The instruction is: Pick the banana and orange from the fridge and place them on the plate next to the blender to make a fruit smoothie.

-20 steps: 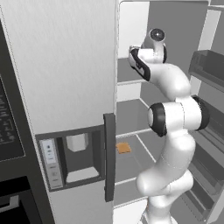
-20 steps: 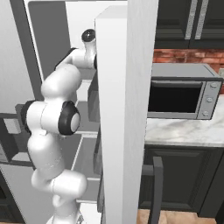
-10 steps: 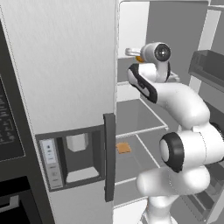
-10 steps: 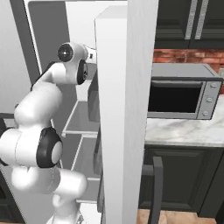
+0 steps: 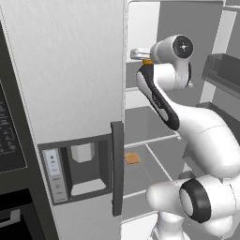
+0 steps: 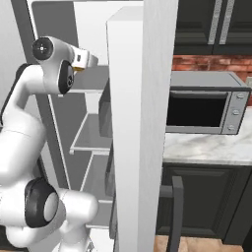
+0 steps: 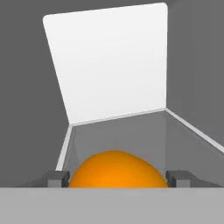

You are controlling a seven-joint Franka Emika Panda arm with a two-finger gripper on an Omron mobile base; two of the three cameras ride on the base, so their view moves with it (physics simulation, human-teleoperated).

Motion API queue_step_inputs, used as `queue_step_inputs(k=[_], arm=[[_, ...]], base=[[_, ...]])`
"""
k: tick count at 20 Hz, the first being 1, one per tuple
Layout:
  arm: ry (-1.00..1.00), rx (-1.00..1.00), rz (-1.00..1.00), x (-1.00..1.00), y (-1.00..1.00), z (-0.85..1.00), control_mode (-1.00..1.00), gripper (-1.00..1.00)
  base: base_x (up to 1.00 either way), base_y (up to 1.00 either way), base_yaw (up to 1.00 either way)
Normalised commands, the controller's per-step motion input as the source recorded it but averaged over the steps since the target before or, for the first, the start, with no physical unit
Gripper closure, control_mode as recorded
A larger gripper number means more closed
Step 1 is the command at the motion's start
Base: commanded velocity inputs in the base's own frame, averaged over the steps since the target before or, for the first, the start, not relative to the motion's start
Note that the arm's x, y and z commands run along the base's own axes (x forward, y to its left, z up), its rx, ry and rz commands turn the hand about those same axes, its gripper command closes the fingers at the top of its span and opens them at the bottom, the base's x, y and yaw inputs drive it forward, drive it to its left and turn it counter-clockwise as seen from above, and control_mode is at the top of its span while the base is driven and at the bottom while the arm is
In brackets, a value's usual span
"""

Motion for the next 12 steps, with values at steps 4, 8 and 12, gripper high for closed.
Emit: queue_step_inputs(k=[4, 8, 12], arm=[[0.13, 0.00, 0.08, -1.00, 0.26, -0.46, -1.00, 1.00], [0.30, 0.00, 0.01, -1.00, 0.02, -0.45, -1.00, 1.00], [0.35, 0.00, 0.00, -1.00, 0.02, -0.47, -1.00, 1.00]], base=[[0.00, 0.00, 0.00], [0.00, 0.00, 0.00], [0.00, 0.00, 0.00]])
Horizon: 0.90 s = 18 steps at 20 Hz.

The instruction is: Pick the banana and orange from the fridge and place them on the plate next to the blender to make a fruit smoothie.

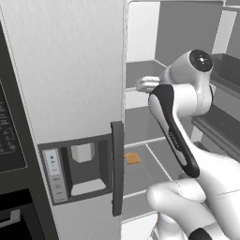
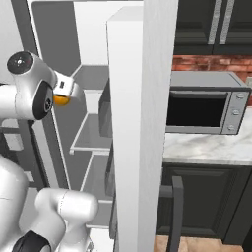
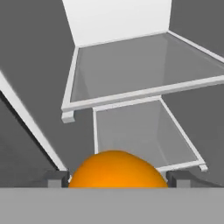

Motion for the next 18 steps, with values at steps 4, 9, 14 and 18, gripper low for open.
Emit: queue_step_inputs(k=[4, 9, 14, 18], arm=[[0.16, 0.00, 0.02, -0.50, 0.10, -0.22, 1.00, 1.00], [0.00, 0.00, 0.00, 0.00, 0.00, 0.00, 1.00, 1.00], [0.00, 0.00, 0.00, 0.00, 0.00, 0.00, 1.00, 1.00], [0.00, 0.00, 0.00, 0.00, 0.00, 0.00, 1.00, 1.00]], base=[[-0.50, 0.12, 0.03], [-1.00, 0.21, -0.02], [-1.00, -0.07, -0.45], [-1.00, -0.11, -0.62]])
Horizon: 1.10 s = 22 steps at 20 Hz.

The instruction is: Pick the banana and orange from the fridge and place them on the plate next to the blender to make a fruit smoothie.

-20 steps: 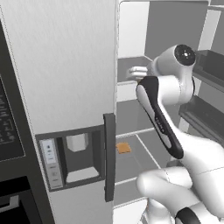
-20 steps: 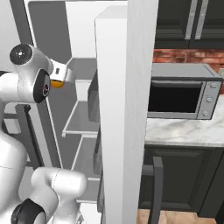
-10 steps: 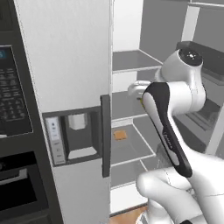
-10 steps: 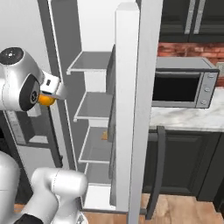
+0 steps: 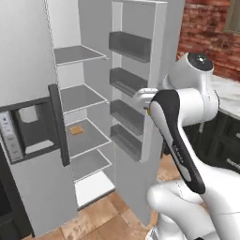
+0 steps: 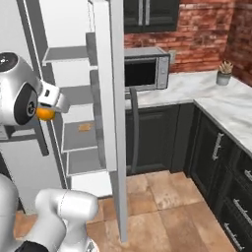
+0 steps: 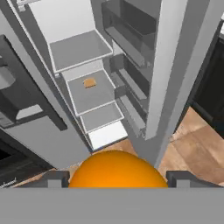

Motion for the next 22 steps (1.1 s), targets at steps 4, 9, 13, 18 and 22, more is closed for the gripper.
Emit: queue_step_inputs(k=[4, 9, 13, 18, 22], arm=[[0.00, 0.00, 0.00, 0.00, 0.00, 0.00, 1.00, 1.00], [0.00, 0.00, 0.00, 0.00, 0.00, 0.00, 1.00, 1.00], [0.00, 0.00, 0.00, 0.00, 0.00, 0.00, 1.00, 1.00], [0.00, 0.00, 0.00, 0.00, 0.00, 0.00, 1.00, 1.00], [0.00, 0.00, 0.00, 0.00, 0.00, 0.00, 1.00, 1.00]], base=[[-0.73, -0.26, -0.70], [-0.13, -0.61, -0.75], [0.00, -0.85, -0.70], [0.00, -0.89, -0.67], [0.48, -0.66, -0.52]])
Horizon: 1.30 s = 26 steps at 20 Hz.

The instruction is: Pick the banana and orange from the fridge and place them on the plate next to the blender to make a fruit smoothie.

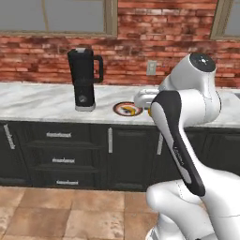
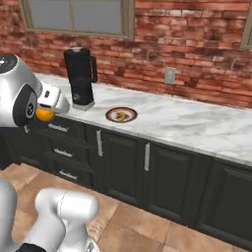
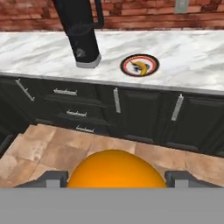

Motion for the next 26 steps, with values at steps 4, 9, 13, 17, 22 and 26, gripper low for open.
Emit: queue_step_inputs(k=[4, 9, 13, 17, 22, 26], arm=[[0.00, 0.00, 0.00, 0.00, 0.00, 0.00, 1.00, 1.00], [0.00, 0.00, 0.00, 0.00, 0.00, 0.00, 1.00, 1.00], [0.00, 0.00, 0.00, 0.00, 0.00, 0.00, 1.00, 1.00], [0.12, 0.00, 0.00, 0.50, 0.00, -0.31, -1.00, 1.00], [0.38, 0.00, 0.00, 0.90, 0.06, -0.94, -1.00, 1.00], [0.28, 0.00, 0.00, 0.79, 0.39, -1.00, -1.00, 1.00]], base=[[1.00, -0.31, -0.31], [1.00, -0.25, -0.21], [1.00, -0.07, -0.08], [0.50, 0.03, -0.02], [0.00, 0.00, 0.00], [0.00, 0.00, 0.00]])
